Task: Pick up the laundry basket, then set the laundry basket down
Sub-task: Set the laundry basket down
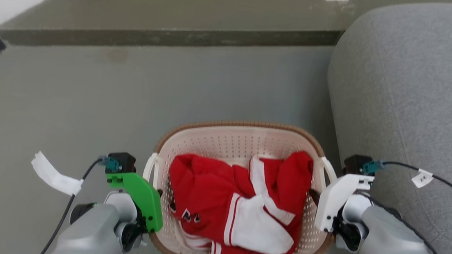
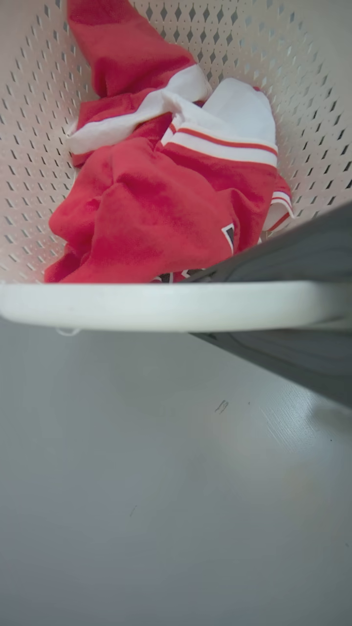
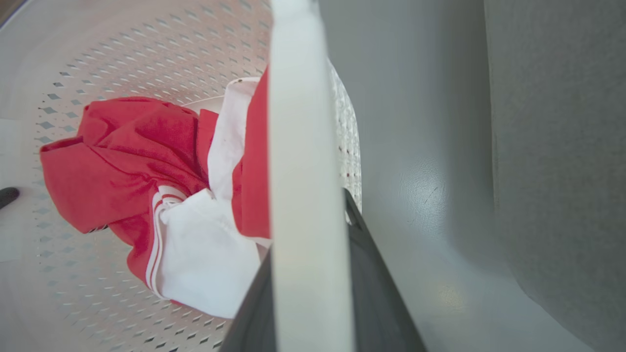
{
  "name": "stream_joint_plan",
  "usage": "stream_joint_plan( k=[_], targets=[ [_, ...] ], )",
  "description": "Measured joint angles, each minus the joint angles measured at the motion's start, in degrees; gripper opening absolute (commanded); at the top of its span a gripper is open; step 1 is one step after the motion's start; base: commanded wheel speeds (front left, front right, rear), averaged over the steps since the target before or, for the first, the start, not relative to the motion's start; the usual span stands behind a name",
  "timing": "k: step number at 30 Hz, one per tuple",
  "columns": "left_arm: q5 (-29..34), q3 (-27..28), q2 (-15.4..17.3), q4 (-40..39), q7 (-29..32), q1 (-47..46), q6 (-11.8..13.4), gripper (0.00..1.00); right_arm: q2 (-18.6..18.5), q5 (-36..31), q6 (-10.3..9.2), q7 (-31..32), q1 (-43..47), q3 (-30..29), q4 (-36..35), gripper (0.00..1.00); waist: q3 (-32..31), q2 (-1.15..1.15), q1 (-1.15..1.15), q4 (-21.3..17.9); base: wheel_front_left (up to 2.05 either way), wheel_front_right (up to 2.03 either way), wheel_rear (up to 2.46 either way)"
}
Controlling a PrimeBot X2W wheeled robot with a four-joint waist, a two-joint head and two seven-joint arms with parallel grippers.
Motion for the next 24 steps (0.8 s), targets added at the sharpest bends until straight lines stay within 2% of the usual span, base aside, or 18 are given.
stream_joint_plan(
  k=[24],
  targets=[
    [0.2, 0.7, -0.1, -1.4, -7.8, -9.8, 2.2, 0.00, -2.5, 0.0, 0.00, -6.7, -9.5, 0.4, -2.6, 0.00, 16.9, 0.00, 0.00, 0.9, 0.00, 0.00, 0.00]
  ],
)
